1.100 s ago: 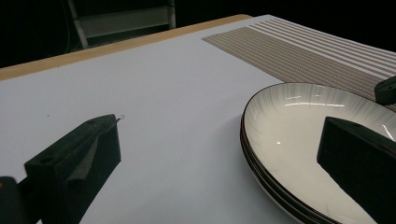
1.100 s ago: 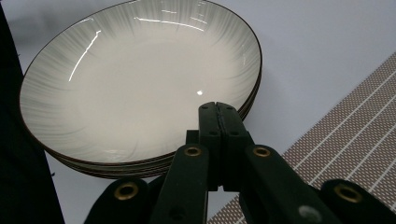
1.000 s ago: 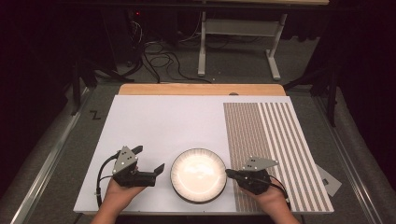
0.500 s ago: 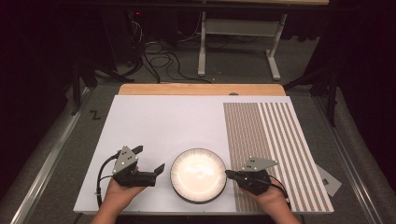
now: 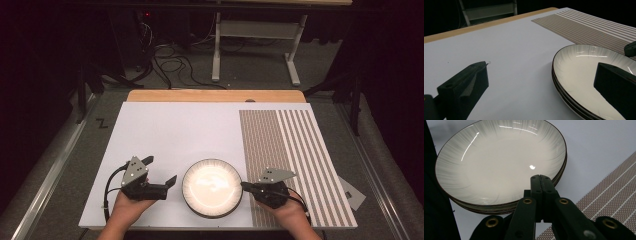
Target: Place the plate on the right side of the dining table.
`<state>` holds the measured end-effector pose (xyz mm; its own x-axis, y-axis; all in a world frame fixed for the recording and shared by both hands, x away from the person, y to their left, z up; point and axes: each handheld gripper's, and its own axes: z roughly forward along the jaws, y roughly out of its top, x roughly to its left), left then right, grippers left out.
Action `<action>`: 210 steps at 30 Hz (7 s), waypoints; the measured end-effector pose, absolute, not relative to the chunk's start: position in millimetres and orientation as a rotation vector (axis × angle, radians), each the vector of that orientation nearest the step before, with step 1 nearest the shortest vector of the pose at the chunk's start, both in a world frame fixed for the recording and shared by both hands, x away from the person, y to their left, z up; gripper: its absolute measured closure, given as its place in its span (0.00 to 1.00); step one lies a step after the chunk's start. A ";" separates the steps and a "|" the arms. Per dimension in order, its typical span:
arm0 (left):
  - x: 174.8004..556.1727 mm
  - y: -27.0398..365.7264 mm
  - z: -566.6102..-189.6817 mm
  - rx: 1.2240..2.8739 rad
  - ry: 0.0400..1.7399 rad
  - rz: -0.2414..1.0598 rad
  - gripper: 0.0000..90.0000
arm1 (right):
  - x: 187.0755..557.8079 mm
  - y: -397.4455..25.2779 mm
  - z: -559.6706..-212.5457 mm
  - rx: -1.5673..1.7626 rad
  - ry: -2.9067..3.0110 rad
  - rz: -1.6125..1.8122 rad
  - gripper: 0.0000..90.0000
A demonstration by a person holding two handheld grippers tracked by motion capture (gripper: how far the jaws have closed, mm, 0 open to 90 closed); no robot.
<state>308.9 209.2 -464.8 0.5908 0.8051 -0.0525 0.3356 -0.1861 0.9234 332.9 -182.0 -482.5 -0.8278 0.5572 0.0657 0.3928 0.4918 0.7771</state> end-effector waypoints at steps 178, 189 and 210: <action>296.9 167.3 -446.3 1.779 0.975 0.279 0.88 | 325.3 -191.1 -457.5 0.832 2.344 1.390 0.55; 292.9 162.2 -446.1 1.779 0.933 0.327 0.88 | 323.6 -223.4 -443.0 0.897 2.179 1.508 0.22; 289.5 158.1 -445.1 1.797 0.873 0.375 0.88 | 315.9 -241.6 -442.2 0.889 2.140 1.515 0.00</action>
